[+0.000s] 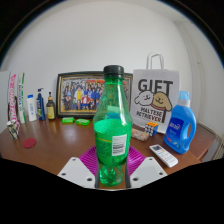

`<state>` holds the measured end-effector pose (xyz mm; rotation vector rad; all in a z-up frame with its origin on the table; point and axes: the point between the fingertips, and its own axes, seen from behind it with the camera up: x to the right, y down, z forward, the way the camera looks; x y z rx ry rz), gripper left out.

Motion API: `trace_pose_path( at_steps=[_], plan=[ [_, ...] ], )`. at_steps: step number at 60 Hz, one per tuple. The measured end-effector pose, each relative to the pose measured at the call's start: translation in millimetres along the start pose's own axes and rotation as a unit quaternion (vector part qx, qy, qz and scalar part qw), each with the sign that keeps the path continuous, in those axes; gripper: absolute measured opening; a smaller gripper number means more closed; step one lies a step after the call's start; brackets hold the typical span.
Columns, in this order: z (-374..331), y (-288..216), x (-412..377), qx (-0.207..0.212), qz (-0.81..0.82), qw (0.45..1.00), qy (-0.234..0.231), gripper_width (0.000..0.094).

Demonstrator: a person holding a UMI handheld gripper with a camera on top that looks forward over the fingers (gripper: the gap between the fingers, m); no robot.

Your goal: Pour water

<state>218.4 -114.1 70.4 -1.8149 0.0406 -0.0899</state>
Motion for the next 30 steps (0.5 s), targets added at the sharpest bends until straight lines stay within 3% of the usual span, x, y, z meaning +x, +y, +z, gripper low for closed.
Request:
trace_pose_path(
  at_steps=[16, 30],
  plan=[
    [-5.2, -46.0, -0.8, 0.014, -0.055, 0.998, 0.019, 0.0339],
    [-15.6, -132.3, -58.2, 0.042, -0.204, 0.978, 0.034, 0.0338]
  ],
)
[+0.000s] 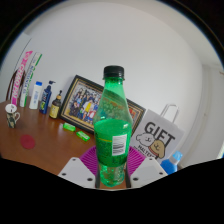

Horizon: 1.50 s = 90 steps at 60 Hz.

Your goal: Pour water

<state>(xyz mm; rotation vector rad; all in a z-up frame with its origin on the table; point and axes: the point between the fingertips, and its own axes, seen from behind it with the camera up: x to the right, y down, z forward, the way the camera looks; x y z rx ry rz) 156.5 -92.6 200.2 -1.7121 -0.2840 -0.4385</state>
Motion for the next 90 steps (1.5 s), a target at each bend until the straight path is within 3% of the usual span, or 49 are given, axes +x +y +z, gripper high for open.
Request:
trace_pose_path(
  at_steps=[12, 23, 37, 44, 54, 64, 81, 90],
  plan=[
    [-1.4, -104.0, -64.8, 0.027, -0.207, 0.978, 0.021, 0.0336],
    [1.5, -164.6, -169.8, 0.039, -0.426, 0.903, 0.04, 0.0335],
    [9.6, -164.2, -297.5, 0.057, -0.655, 0.752, 0.033, 0.0338],
    [18.7, -149.8, -315.4, 0.038, -0.725, 0.687, 0.034, 0.0339],
    [21.1, -158.0, -321.2, 0.029, -0.746, 0.665, 0.028, 0.0339],
    [20.8, -167.2, -313.4, 0.019, -0.721, 0.692, 0.02, 0.0339],
    [-0.1, -179.1, -295.3, -0.013, -0.381, 0.923, -0.054, 0.0339],
    [-2.7, -182.8, -299.7, -0.004, -0.158, 0.982, -0.101, 0.0339]
  ],
)
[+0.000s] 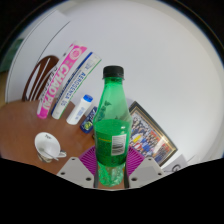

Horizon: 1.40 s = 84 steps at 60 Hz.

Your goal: Pour water

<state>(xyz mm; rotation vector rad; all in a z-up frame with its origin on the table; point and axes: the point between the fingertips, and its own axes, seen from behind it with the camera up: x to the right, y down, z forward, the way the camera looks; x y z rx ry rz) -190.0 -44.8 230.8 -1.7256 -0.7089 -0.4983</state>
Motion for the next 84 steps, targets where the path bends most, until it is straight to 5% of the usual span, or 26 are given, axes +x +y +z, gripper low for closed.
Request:
trace_pose_path(
  at_steps=[18, 37, 46, 58, 64, 84],
  plan=[
    [35.4, 50.1, -59.1, 0.028, 0.274, 0.956, -0.101, 0.0339],
    [58.6, 113.7, -98.1, 0.002, 0.331, 0.936, -0.122, 0.0347],
    [55.5, 112.8, -97.3, 0.03, 0.326, 0.938, -0.11, 0.036],
    [53.4, 119.2, -99.8, 0.006, 0.325, 0.94, -0.107, 0.0532],
    [43.4, 124.8, -105.8, -0.034, 0.321, 0.939, -0.116, 0.0868],
    [-76.6, 99.9, -82.9, -0.141, 0.321, 0.935, -0.062, 0.0854]
  ],
)
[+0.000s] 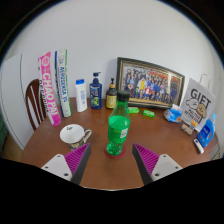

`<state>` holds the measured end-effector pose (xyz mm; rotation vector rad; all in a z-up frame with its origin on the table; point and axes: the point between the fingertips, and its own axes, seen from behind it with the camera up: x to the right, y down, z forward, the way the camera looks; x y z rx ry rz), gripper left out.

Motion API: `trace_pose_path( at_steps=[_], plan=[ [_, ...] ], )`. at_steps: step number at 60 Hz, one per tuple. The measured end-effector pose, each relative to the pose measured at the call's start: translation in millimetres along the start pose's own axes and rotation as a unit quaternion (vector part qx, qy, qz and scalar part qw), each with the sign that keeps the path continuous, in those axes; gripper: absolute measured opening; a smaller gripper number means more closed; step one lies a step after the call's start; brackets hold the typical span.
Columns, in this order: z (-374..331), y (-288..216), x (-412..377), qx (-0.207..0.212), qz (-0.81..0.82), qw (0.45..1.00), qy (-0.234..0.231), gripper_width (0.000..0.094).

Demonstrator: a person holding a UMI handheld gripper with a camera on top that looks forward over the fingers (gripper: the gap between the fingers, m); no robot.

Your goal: Pour water

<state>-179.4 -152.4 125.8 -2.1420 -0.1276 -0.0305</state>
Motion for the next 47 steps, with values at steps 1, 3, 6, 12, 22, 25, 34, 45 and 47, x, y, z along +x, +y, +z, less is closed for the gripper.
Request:
trace_pose_path(
  at_steps=[1, 3, 6, 12, 22, 25, 34, 45, 47],
  plan=[
    [-8.4, 0.6, -1.1, -0.003, 0.001, 1.0, 0.004, 0.0855],
    [-25.5, 1.2, -3.4, -0.009, 0.004, 1.0, 0.013, 0.0853],
    [-49.8, 2.8, -8.3, -0.014, 0.008, 1.0, 0.022, 0.0852],
    [-95.3, 12.9, -15.8, -0.036, 0.01, 0.998, 0.043, 0.0852],
    [-151.0, 17.5, -31.9, -0.042, 0.039, 0.997, 0.048, 0.0854],
    [-162.9, 16.9, -30.3, -0.041, 0.041, 0.997, 0.057, 0.0854],
    [-183.9, 11.3, -23.2, -0.029, 0.037, 0.997, 0.066, 0.0855],
    [-197.4, 15.5, -17.4, -0.03, 0.025, 0.997, 0.07, 0.0852],
    [-199.0, 17.6, -15.4, -0.032, 0.024, 0.997, 0.072, 0.0855]
  ],
)
